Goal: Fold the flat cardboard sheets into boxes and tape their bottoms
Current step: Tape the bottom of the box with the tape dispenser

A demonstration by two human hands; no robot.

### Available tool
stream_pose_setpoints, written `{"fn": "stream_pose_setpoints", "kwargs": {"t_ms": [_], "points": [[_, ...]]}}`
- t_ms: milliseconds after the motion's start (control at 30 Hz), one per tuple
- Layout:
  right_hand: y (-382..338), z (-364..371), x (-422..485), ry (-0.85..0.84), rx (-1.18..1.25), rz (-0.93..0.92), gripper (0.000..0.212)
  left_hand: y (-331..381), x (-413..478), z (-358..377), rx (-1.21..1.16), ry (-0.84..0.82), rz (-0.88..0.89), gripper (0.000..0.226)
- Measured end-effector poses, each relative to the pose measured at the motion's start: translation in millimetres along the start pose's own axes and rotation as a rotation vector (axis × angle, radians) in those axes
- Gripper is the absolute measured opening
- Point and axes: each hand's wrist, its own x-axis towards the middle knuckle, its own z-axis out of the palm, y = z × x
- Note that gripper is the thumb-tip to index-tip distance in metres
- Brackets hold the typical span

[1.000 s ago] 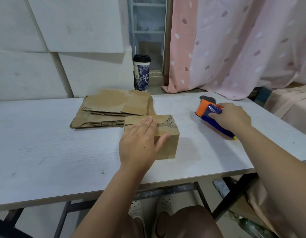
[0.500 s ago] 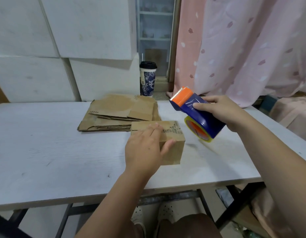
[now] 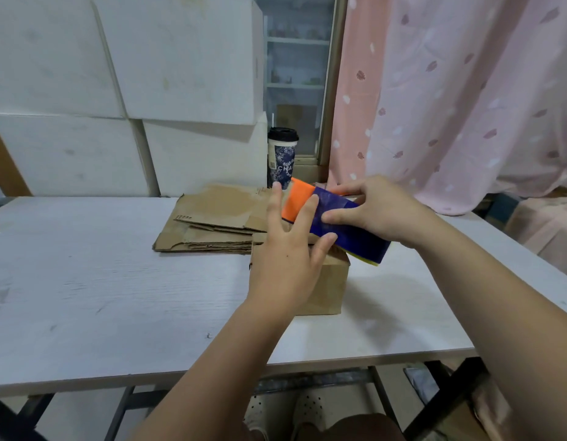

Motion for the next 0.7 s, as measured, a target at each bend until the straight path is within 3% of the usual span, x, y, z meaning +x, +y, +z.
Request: {"fn": "stream_pose_setpoints", "kwargs": {"t_ms": [200, 367, 433, 533, 700], "points": [[-8.2, 9.9, -0.1, 0.004, -0.153, -0.07, 0.06, 1.9, -4.0, 4.4, -0.037, 0.101, -0.085, 0.044], [-12.3, 14.2, -5.5, -0.042, -0.279, -0.105, 0.105, 1.0, -10.3, 4.8, -0.126, 0.258, -0.159, 0.02], [-12.8, 11.1, -8.8, -0.101, -0.249, -0.126, 0.103, 0.4, -11.4, 3.4, -0.217, 0.318, -0.171, 0.023], [-12.0, 3.0, -13.0, -0.195, -0.229, -0.156, 0.081, 2.3, -9.2, -4.9, -0.453, 0.36, -0.224, 0.029], [-0.4, 23.6, -18.0, -0.176, -0.567, -0.21, 0.099, -1.0, -7.2, -7.7, -0.588, 0.383, -0.305, 0.028]]}}
